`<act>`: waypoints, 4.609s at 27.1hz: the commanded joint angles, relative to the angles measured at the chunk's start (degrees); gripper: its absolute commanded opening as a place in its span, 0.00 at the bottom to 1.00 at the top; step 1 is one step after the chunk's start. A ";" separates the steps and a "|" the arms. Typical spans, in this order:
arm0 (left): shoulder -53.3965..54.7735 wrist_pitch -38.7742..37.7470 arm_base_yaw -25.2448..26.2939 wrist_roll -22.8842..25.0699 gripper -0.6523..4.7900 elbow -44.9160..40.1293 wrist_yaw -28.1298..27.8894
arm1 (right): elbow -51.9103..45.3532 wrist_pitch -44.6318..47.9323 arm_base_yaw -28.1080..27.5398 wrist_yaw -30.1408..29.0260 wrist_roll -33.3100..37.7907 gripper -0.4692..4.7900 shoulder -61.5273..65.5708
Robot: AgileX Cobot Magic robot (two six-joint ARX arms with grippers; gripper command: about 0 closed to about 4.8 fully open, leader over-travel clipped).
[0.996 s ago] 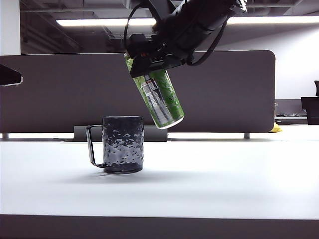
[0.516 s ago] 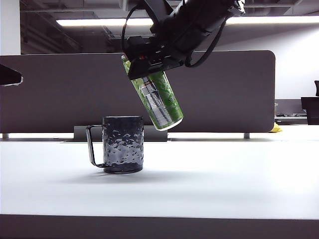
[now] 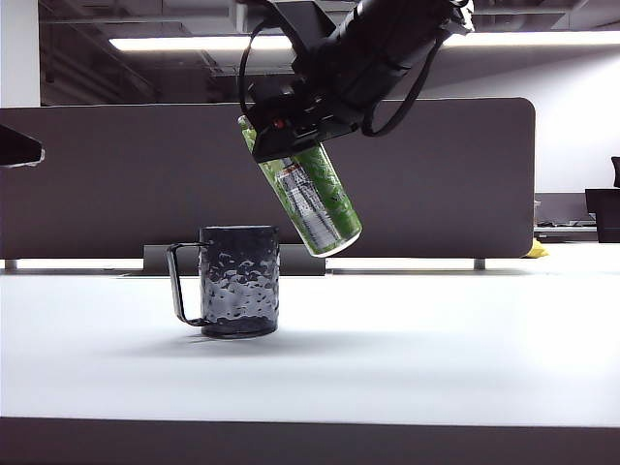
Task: Pick up the metal can, pour some water into the cup, then place the can back on the table.
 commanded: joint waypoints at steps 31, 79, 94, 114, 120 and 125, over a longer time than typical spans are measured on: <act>0.04 0.77 0.09 0.00 0.11 0.07 0.02 | 3.10 2.23 0.28 2.23 -4.79 0.53 2.62; 0.04 0.77 0.09 0.00 0.11 0.07 0.00 | 6.69 -3.72 1.64 5.25 -11.21 0.53 4.79; 0.04 0.77 0.09 0.00 0.11 0.07 0.02 | 6.69 -3.74 1.64 6.49 -14.82 0.53 4.79; 0.04 0.77 0.09 0.00 0.11 0.07 0.02 | 6.71 -3.69 1.66 6.49 -19.54 0.53 5.07; 0.04 0.79 0.09 0.00 0.11 0.07 0.02 | 6.73 -3.67 1.70 6.51 -21.22 0.53 5.07; 0.04 0.79 0.09 0.00 0.11 0.07 0.02 | 6.73 -3.65 1.73 6.49 -21.49 0.53 5.07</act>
